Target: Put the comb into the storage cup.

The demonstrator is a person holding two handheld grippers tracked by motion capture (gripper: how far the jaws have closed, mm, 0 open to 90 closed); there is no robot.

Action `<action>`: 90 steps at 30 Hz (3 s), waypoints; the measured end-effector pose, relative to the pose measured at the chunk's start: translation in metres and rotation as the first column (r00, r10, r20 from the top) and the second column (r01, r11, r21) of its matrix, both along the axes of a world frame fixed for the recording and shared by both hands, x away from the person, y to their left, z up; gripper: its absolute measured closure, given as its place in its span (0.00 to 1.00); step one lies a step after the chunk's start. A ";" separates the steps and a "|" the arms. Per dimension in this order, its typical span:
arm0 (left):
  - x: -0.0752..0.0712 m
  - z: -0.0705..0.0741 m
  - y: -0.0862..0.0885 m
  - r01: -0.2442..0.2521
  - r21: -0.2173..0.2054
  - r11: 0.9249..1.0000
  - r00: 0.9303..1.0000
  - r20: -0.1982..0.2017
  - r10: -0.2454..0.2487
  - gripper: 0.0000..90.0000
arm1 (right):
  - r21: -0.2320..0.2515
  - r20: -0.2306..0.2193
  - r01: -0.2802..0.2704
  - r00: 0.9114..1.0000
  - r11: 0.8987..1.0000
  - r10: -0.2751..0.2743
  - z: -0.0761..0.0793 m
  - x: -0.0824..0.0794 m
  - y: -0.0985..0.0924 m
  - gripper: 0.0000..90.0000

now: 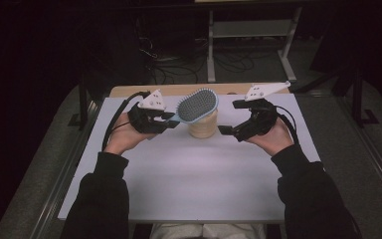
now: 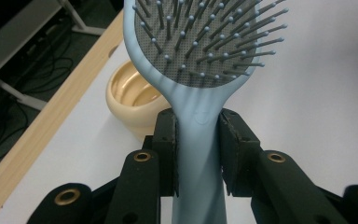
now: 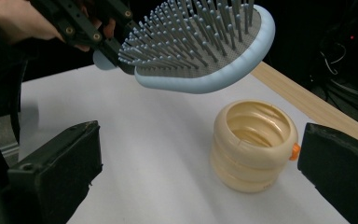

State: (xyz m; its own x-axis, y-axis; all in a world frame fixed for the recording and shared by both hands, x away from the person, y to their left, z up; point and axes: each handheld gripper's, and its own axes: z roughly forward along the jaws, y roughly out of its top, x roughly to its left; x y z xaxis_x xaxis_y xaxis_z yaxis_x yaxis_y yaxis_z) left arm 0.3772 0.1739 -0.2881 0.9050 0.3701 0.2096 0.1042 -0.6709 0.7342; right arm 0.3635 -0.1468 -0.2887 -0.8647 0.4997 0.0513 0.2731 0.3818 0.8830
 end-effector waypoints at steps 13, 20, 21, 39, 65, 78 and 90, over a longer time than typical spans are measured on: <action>-0.001 -0.003 0.001 -0.021 -0.025 0.999 0.999 0.026 0.022 0.78 | 0.038 -0.021 -0.006 1.000 0.999 0.006 0.007 0.020 0.017 0.00; -0.001 -0.005 0.003 -0.036 -0.049 0.998 0.999 0.026 0.037 0.78 | 0.073 -0.046 -0.010 0.999 0.997 0.013 0.009 0.028 0.025 0.00; -0.001 -0.006 0.003 -0.035 -0.054 0.998 0.999 0.028 0.037 0.78 | 0.084 -0.056 -0.007 0.998 0.996 0.012 0.009 0.029 0.026 0.00; -0.004 -0.008 0.003 -0.047 -0.077 0.996 0.997 0.062 0.052 0.78 | 0.178 -0.186 -0.003 0.982 0.984 0.036 0.010 0.052 0.047 0.17; 0.003 -0.013 0.001 -0.059 -0.131 0.990 0.996 0.053 0.066 0.80 | 0.151 -0.265 -0.032 0.962 0.988 0.071 0.043 0.052 0.061 0.60; 0.007 -0.012 0.024 -0.109 -0.302 0.947 0.993 0.018 0.120 0.63 | 0.101 -0.189 -0.040 0.980 0.994 0.058 0.072 0.052 0.080 0.61; 0.006 -0.011 0.037 -0.164 -0.410 0.897 0.983 0.008 0.184 0.29 | 0.046 -0.125 -0.039 0.991 0.998 0.044 0.098 0.053 0.086 0.60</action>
